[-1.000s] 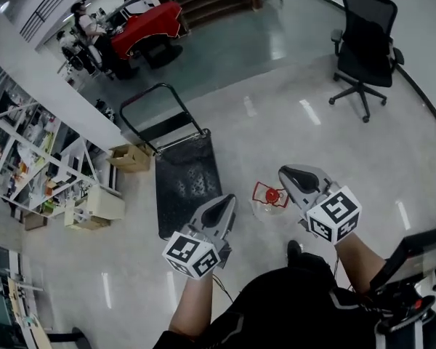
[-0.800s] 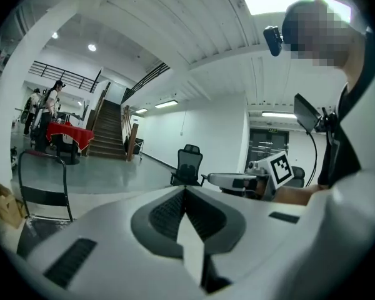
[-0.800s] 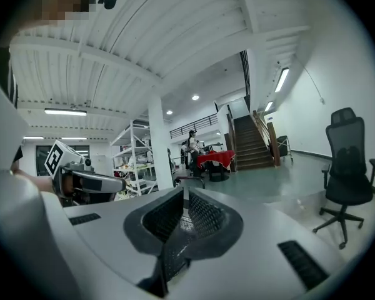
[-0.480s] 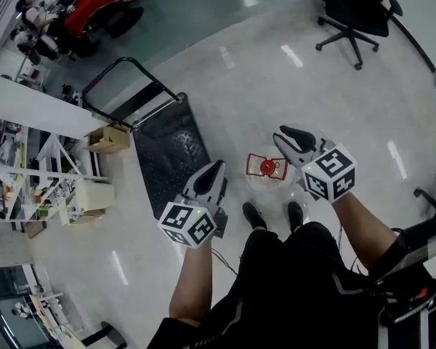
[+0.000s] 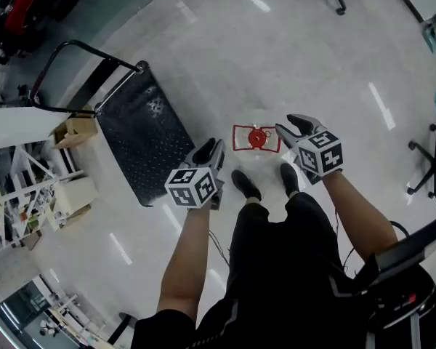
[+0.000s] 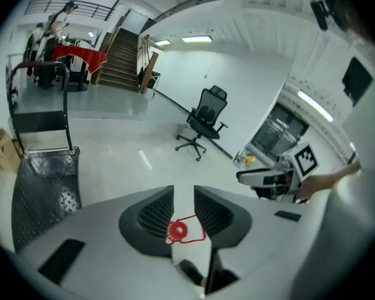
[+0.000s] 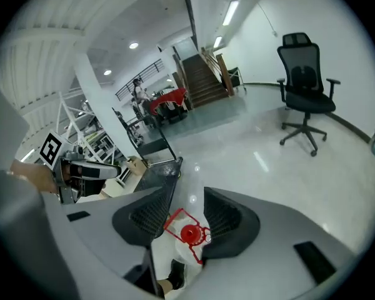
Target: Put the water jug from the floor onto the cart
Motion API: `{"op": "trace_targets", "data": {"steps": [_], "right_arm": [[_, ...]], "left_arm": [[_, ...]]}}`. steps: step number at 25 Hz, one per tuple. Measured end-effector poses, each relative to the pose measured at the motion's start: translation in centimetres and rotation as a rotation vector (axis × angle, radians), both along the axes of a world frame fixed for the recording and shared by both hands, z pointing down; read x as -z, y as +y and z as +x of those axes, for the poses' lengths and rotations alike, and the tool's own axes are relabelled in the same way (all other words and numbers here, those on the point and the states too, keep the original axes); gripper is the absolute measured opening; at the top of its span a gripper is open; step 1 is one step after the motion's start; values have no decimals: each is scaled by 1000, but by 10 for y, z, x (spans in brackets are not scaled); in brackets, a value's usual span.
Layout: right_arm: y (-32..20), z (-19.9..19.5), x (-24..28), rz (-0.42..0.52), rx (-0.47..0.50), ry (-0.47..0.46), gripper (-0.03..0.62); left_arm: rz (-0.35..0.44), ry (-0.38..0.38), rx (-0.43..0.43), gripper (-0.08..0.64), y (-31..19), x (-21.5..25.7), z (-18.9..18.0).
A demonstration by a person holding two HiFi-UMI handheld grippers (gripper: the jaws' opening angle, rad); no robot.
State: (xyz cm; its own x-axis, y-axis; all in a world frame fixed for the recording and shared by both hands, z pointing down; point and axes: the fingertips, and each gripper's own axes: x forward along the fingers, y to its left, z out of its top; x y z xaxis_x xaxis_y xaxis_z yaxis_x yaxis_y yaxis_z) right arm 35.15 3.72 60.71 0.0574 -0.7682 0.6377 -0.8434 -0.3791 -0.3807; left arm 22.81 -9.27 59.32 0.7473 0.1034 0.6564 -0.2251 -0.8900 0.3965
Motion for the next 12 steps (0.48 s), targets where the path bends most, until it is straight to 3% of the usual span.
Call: {"op": "trace_targets", "data": {"steps": [2,7,12], "right_arm": [[5,-2,-46,-48,-23,-41,160],[22,-8,-154,-146,-93,-115,167],[31,-18,-190,-227,-112,-168,177]], "left_arm": [[27,-77,-43,91,1,-44,2],[-120,-185,-63,121,19,-152,7],[-151,-272,-57,143,12,-194,4]]}}
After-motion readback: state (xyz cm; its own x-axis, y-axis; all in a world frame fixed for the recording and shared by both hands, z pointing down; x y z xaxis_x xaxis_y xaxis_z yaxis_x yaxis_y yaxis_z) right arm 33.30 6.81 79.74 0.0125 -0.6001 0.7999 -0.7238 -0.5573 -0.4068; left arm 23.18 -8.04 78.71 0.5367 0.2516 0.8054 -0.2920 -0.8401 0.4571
